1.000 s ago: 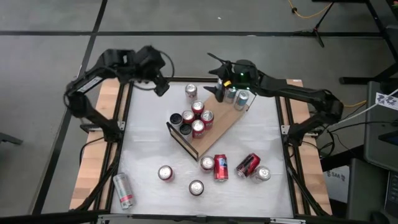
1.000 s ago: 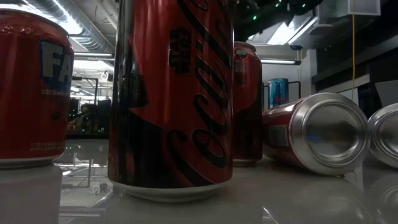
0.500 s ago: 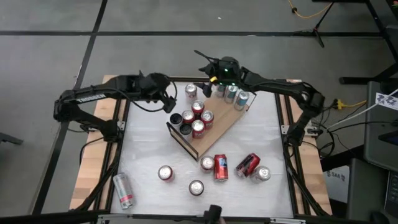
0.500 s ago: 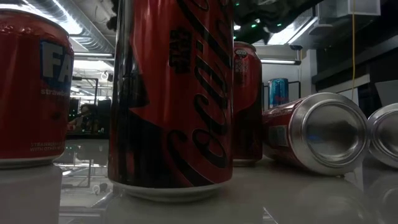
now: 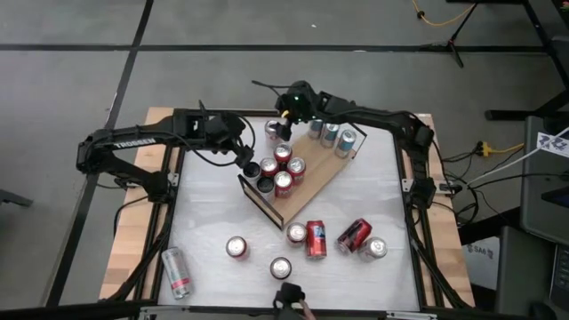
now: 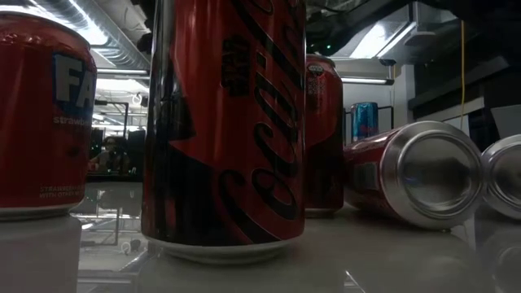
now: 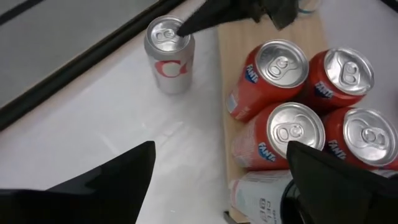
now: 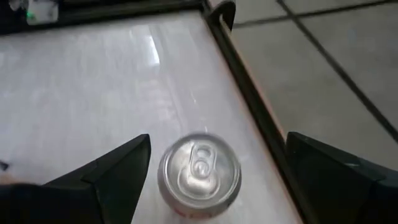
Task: Place canned beverage on shelf
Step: Put the red silver soda can on the shelf
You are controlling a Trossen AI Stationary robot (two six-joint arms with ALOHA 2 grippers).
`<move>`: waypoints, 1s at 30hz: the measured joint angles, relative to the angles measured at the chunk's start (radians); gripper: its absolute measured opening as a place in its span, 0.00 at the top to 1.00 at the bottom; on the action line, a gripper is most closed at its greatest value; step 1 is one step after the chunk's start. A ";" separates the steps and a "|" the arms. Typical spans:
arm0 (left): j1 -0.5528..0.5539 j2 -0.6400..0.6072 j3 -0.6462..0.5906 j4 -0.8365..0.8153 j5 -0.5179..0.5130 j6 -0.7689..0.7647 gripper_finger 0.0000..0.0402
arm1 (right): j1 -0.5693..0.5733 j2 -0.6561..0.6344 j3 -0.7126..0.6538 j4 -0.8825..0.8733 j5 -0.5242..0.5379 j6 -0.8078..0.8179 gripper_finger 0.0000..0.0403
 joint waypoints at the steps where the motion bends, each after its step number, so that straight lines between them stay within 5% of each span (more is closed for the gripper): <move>1: 0.000 0.000 0.000 0.000 0.001 -0.012 0.12 | 0.000 0.008 0.000 -0.003 0.000 0.000 0.10; 30: -0.002 0.000 0.000 0.001 0.002 -0.091 0.12 | 0.000 0.041 0.032 -0.039 -0.001 0.135 0.10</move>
